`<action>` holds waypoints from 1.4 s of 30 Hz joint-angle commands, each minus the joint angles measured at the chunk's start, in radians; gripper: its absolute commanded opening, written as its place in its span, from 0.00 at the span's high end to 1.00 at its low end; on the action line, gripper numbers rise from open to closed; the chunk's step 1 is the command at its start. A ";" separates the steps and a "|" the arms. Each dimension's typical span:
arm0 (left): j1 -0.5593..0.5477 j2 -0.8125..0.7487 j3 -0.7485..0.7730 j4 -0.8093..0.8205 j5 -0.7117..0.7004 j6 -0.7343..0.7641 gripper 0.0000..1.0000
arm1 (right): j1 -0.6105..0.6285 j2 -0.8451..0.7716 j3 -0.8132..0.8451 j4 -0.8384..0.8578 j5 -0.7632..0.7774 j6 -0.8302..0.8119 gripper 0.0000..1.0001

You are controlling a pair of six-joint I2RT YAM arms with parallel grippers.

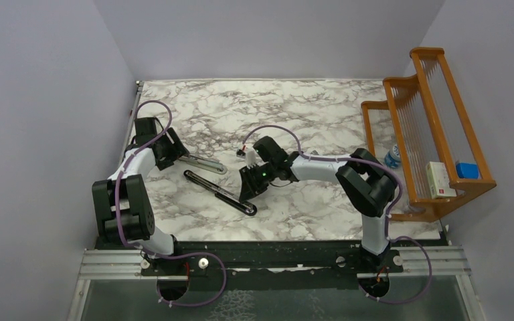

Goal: Load the staples into the stapler
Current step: Pick up the stapler.

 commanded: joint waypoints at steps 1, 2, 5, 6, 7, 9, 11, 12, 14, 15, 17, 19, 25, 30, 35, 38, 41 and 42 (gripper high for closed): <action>-0.003 0.005 0.017 0.012 -0.003 0.011 0.29 | -0.006 0.026 -0.005 0.023 -0.052 0.007 0.73; -0.003 0.005 0.016 0.012 -0.003 0.011 0.29 | -0.007 0.024 -0.007 0.023 -0.046 0.009 0.74; -0.003 0.004 0.015 0.012 -0.003 0.011 0.29 | -0.006 0.011 -0.014 0.026 -0.026 0.008 0.78; -0.002 0.004 0.015 0.012 -0.003 0.011 0.29 | -0.006 0.005 -0.017 0.026 -0.016 0.008 0.79; -0.003 0.003 0.016 0.012 -0.001 0.011 0.29 | -0.006 -0.003 -0.018 0.028 -0.008 0.006 0.79; -0.003 0.003 0.016 0.012 -0.001 0.011 0.29 | -0.006 -0.019 -0.016 0.029 0.005 -0.001 0.80; -0.003 0.002 0.017 0.011 -0.001 0.011 0.29 | -0.006 -0.035 -0.011 0.027 0.023 -0.011 0.79; -0.003 0.003 0.017 0.012 -0.002 0.011 0.29 | -0.006 -0.044 -0.008 0.023 0.033 -0.017 0.80; -0.003 0.003 0.016 0.012 0.001 0.011 0.29 | -0.006 -0.059 -0.002 0.017 0.043 -0.029 0.80; -0.003 0.003 0.017 0.012 0.000 0.011 0.29 | -0.006 -0.065 -0.001 0.017 0.044 -0.034 0.80; -0.003 0.004 0.017 0.012 0.001 0.011 0.29 | -0.006 -0.075 0.004 0.013 0.044 -0.042 0.80; -0.003 0.003 0.016 0.012 0.001 0.011 0.29 | -0.007 -0.084 0.007 0.011 0.044 -0.047 0.80; -0.003 0.004 0.016 0.012 0.000 0.011 0.29 | -0.003 -0.113 0.017 -0.036 0.115 -0.073 0.81; -0.003 0.007 0.017 0.012 0.002 0.008 0.29 | 0.056 -0.171 0.047 -0.137 0.338 -0.097 0.82; -0.003 0.010 0.017 0.012 0.005 0.008 0.29 | 0.130 -0.190 0.073 -0.209 0.498 -0.124 0.82; -0.002 0.007 0.017 0.012 0.004 0.008 0.29 | 0.166 -0.178 0.097 -0.255 0.556 -0.130 0.82; -0.003 0.011 0.017 0.012 0.005 0.006 0.29 | 0.192 -0.163 0.117 -0.281 0.582 -0.119 0.82; -0.003 0.013 0.017 0.012 0.006 0.006 0.29 | 0.196 -0.155 0.123 -0.289 0.584 -0.117 0.82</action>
